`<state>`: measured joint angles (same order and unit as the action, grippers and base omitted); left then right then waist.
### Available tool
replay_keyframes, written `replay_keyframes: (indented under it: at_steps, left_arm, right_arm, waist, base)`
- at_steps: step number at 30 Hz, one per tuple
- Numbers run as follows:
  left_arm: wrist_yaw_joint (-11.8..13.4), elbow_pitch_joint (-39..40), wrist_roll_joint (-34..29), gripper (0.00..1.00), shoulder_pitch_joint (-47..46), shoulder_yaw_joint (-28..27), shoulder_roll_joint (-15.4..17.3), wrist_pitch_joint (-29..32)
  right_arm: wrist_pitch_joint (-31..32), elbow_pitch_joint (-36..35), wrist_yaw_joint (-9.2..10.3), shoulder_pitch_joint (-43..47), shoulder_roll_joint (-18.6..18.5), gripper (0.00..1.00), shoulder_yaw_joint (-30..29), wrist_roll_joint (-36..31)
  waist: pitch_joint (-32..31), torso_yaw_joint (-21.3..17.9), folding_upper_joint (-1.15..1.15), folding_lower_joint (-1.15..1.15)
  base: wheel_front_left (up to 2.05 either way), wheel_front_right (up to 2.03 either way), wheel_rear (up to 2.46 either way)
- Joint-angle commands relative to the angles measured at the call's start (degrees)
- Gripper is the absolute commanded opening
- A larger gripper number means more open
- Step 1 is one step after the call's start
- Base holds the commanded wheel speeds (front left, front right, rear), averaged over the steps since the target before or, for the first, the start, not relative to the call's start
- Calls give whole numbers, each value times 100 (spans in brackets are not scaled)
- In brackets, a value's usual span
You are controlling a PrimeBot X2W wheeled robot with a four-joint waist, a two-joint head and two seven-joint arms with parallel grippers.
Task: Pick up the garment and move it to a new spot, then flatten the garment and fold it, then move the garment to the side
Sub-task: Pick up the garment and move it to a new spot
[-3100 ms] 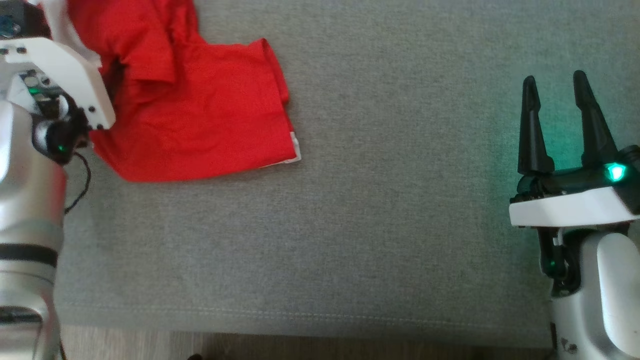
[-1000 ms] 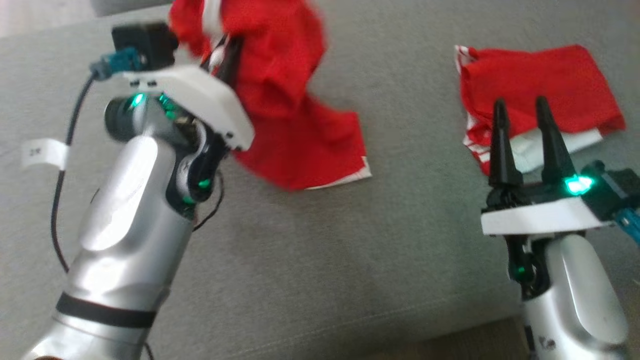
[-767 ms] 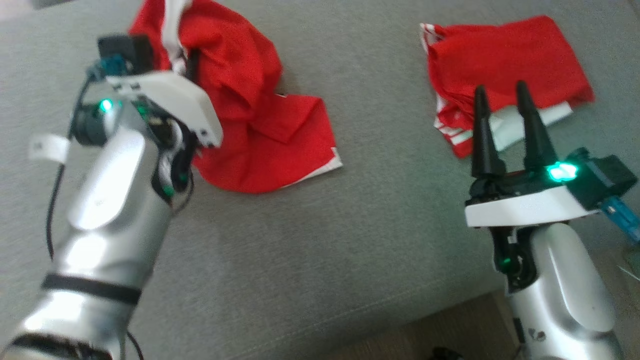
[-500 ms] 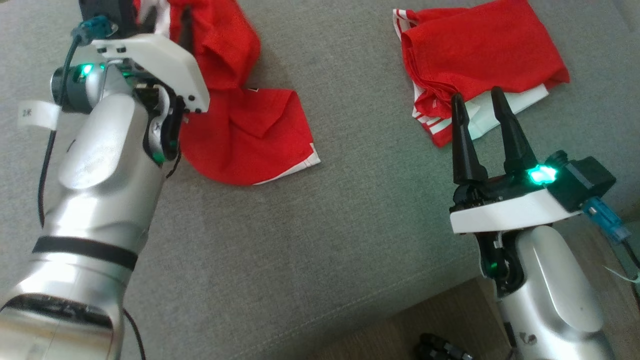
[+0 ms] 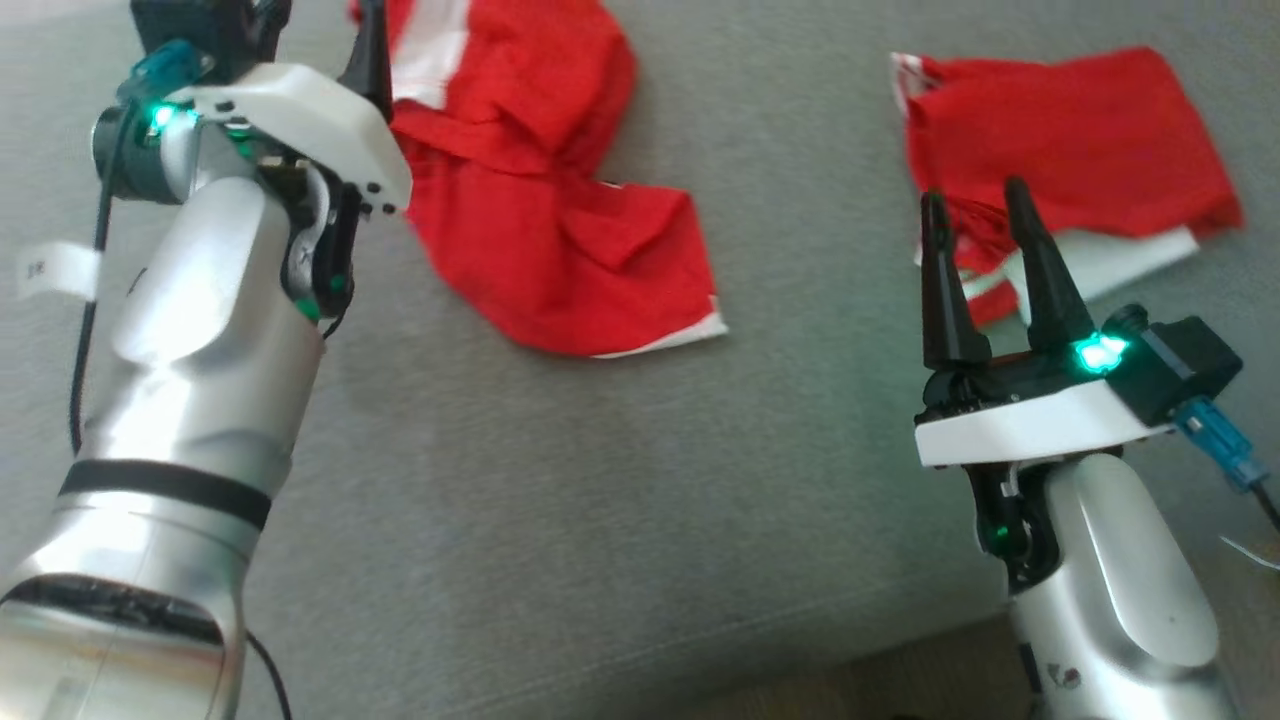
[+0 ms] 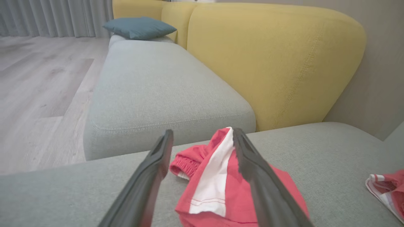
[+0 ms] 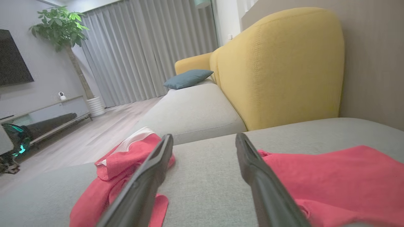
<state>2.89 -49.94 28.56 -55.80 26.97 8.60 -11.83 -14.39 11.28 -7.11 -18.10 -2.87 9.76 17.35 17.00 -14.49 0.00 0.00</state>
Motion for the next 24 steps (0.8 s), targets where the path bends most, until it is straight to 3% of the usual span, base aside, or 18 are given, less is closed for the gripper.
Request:
replay_keyframes:
  at_steps: [1, 7, 12, 19, 24]
  left_arm:
    - [-74, 241, -21, 100, -82, -132, 252, -98]
    - [-95, 818, -70, 100, 608, -125, 486, -255]
    - [253, 1891, -169, 100, 1728, -243, 688, -309]
    - [770, 3501, -340, 100, 3252, -618, 570, -315]
    - [867, 4087, -550, 100, 3846, -744, 403, -316]
  right_arm:
    - [-60, -131, -37, 28, 0, 100, 76, -63]
    - [-45, -46, -37, 213, 0, 100, -49, -184]
    - [24, -9, -37, 418, 0, 100, -229, -221]
    - [132, 23, -37, 653, 0, 100, -254, -249]
    - [186, 34, -37, 710, 0, 100, -210, -250]
  waist:
    - [-239, 340, 0, 0]
    - [-556, 892, 0, 0]
    - [-887, 1281, 0, 0]
    - [-1089, 1458, 0, 0]
    - [-1084, 1473, 0, 0]
  base:
    - [0, 0, 0]
    - [0, 0, 0]
    - [0, 0, 0]
    - [0, 0, 0]
    - [0, 0, 0]
